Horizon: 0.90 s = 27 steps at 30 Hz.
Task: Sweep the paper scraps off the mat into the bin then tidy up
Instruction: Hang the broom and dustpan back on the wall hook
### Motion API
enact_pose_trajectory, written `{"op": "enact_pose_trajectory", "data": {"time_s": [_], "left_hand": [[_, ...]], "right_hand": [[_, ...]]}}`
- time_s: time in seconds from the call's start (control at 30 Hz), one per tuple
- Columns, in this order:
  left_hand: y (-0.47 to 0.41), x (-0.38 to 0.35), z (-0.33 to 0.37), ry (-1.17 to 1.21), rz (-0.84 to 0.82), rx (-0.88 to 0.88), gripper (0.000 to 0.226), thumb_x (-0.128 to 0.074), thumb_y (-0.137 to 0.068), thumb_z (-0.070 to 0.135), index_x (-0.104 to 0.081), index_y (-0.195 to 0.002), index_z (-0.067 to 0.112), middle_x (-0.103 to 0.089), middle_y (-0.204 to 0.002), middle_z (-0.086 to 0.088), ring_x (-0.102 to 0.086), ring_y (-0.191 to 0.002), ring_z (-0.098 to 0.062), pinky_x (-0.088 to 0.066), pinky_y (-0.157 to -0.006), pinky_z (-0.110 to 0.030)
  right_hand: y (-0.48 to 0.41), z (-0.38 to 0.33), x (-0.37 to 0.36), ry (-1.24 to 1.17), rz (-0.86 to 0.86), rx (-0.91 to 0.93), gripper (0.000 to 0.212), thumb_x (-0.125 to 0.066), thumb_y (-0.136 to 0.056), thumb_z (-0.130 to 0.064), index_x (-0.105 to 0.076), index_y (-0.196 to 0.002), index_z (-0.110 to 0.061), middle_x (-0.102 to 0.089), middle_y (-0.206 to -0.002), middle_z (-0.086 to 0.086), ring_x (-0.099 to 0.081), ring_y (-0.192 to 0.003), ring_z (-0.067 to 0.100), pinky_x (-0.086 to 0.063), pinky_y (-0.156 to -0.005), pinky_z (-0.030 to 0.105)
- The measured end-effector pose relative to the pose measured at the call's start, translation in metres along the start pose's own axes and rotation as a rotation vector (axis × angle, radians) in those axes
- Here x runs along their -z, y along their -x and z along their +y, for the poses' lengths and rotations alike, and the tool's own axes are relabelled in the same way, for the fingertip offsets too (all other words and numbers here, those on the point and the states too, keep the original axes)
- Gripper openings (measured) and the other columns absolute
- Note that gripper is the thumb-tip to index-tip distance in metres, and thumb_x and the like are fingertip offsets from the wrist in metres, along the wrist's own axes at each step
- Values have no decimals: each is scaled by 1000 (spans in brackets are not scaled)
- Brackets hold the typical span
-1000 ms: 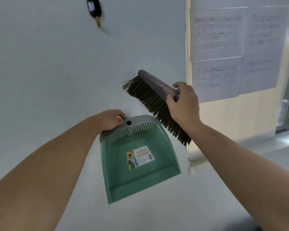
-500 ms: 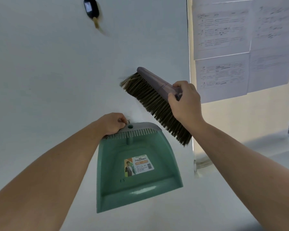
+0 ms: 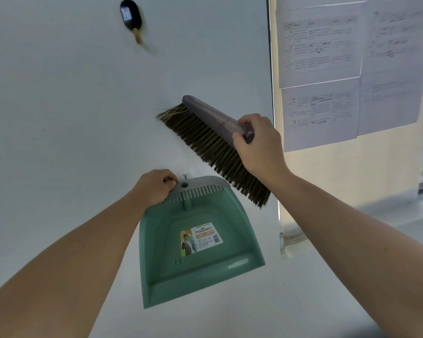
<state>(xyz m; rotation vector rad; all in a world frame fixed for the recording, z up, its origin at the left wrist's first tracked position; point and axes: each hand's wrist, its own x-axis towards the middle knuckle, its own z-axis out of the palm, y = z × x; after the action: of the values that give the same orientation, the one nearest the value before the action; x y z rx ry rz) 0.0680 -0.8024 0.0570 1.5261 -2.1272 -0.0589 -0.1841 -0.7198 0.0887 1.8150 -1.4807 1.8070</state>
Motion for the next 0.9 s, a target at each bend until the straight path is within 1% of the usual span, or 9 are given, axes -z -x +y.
{"op": "enact_pose_trajectory", "data": {"time_s": [0.07, 0.1, 0.23, 0.4, 0.57, 0.73, 0.83, 0.87, 0.9], "left_hand": [[1, 0, -3, 7, 0, 12, 17, -51, -96, 23, -65, -103, 28, -62, -102, 9, -53, -92, -10, -37, -76, -24], [1, -1, -3, 10, -2, 15, 17, -51, -97, 23, -66, -104, 28, -62, -102, 8, -53, -92, -11, -37, -77, -25], [1, 0, -2, 4, 4, 6, 20, -50, -97, 23, -67, -108, 25, -63, -105, 8, -53, -93, -10, -37, -78, -25], [3, 1, -1, -9, 10, 20, 20, -52, -96, 28, -64, -112, 24, -63, -105, 7, -53, -93, -11, -37, -78, -25], [9, 4, -2, -19, 35, 29, 23, -52, -97, 29, -63, -115, 21, -63, -108, 3, -53, -94, -13, -39, -79, -26], [16, 6, -1, -16, 14, 59, 26, -52, -96, 31, -62, -116, 19, -65, -114, -1, -54, -96, -14, -39, -79, -27], [17, 17, -1, 52, 109, 129, 32, -54, -94, 34, -60, -122, 19, -62, -120, -1, -53, -102, -17, -40, -83, -28], [17, 25, -1, 106, 152, 168, 33, -54, -94, 34, -59, -123, 20, -61, -121, -2, -54, -102, -18, -41, -84, -30], [16, 35, -3, 207, 202, 214, 32, -54, -94, 32, -58, -124, 21, -60, -121, -3, -55, -102, -21, -43, -85, -32]], "right_hand": [[0, -2, -2, -8, -4, 4, 26, -59, -90, -24, -58, -116, -19, -57, -113, -1, -51, -91, 5, -31, -72, 4], [1, -2, -3, -12, -7, 3, 26, -59, -91, -24, -58, -116, -19, -57, -113, -1, -51, -91, 5, -31, -72, 4], [0, -5, -5, -30, -2, -7, 28, -61, -91, -24, -58, -118, -19, -57, -115, -1, -51, -93, 6, -32, -75, 4], [-1, -8, -5, -42, -2, -2, 28, -62, -91, -24, -58, -118, -19, -56, -115, -2, -52, -94, 7, -33, -75, 5], [-1, -14, -5, -50, -12, 67, 26, -62, -90, -23, -59, -115, -18, -55, -110, -4, -52, -93, 6, -35, -76, 6], [-8, -21, -8, -92, -29, 101, 23, -64, -87, -23, -60, -110, -22, -55, -104, -10, -54, -88, 4, -39, -75, 8], [-15, -22, -7, -111, -104, 155, 22, -65, -84, -22, -62, -106, -24, -60, -101, -10, -56, -86, 3, -40, -74, 9], [-18, -23, -7, -119, -126, 164, 23, -65, -83, -23, -62, -106, -24, -61, -100, -10, -56, -86, 2, -40, -74, 10], [-21, -24, -7, -129, -145, 164, 23, -66, -82, -23, -63, -105, -24, -61, -100, -11, -56, -87, 2, -41, -75, 10]]}}
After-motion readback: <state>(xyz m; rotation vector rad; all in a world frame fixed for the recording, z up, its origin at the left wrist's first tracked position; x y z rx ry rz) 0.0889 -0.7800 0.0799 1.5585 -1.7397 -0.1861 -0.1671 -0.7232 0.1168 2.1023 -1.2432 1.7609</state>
